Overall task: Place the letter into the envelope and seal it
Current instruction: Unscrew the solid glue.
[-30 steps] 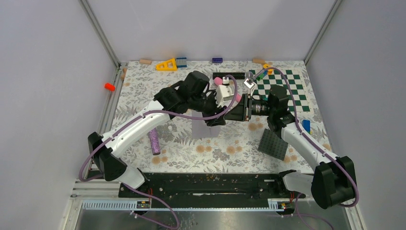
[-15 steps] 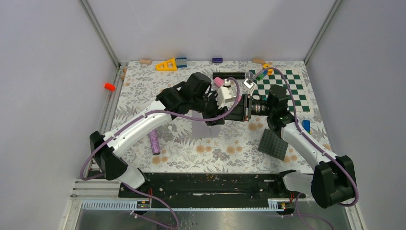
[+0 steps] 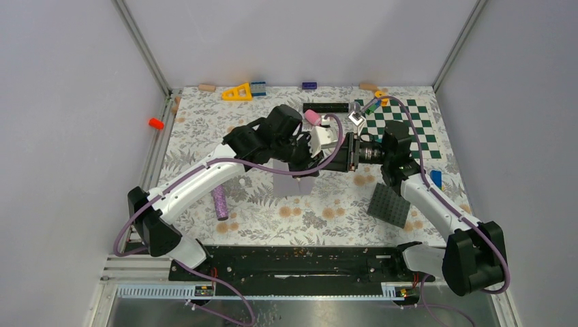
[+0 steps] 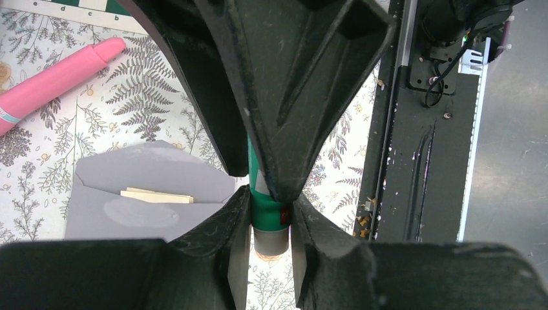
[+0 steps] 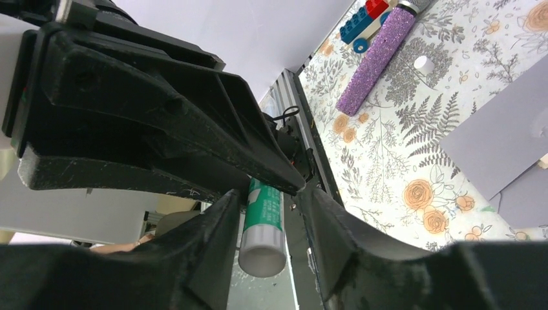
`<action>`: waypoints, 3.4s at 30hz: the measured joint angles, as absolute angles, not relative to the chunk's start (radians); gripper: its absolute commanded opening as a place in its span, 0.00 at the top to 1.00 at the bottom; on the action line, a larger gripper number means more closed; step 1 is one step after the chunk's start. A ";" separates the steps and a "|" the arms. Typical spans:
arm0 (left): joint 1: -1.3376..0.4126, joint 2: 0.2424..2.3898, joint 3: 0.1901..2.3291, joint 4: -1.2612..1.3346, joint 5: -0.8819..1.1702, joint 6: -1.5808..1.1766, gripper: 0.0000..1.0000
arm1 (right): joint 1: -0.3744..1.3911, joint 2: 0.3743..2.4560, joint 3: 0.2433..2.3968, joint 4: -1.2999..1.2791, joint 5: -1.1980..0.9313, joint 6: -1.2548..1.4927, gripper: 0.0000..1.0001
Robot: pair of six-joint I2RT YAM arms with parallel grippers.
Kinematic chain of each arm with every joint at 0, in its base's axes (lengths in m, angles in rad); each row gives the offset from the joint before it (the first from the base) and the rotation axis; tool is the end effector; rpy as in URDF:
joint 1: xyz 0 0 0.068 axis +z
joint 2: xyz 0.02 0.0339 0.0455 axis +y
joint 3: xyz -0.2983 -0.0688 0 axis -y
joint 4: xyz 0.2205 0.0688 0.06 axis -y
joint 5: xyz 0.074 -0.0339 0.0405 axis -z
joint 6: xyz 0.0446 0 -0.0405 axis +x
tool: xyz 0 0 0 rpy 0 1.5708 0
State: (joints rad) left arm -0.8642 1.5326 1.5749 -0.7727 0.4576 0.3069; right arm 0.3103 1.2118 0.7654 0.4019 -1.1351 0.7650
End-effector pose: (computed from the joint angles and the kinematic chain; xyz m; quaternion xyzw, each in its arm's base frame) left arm 0.1871 -0.2496 0.4048 0.5685 0.6899 -0.3084 0.3250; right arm 0.2093 0.1096 0.3476 -0.2247 0.6774 0.6322 0.3017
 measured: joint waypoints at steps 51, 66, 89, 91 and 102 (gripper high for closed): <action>-0.865 1.508 1.553 -0.771 0.454 0.345 0.90 | 0.223 1.207 0.947 -0.107 -1.195 0.498 0.78; -0.865 1.512 1.546 -0.772 0.611 0.340 0.88 | 0.223 1.064 0.910 -0.176 -1.222 0.187 0.86; -0.870 1.486 1.488 -0.761 0.575 0.282 0.87 | 0.210 1.066 0.970 -0.292 -1.094 0.149 0.21; -0.872 1.473 1.479 -0.744 0.530 0.282 0.87 | 0.209 1.123 1.001 -0.334 -1.080 0.196 0.26; -0.883 1.459 1.461 -0.724 0.466 0.284 0.87 | 0.207 1.085 1.011 -0.405 -1.089 0.144 0.25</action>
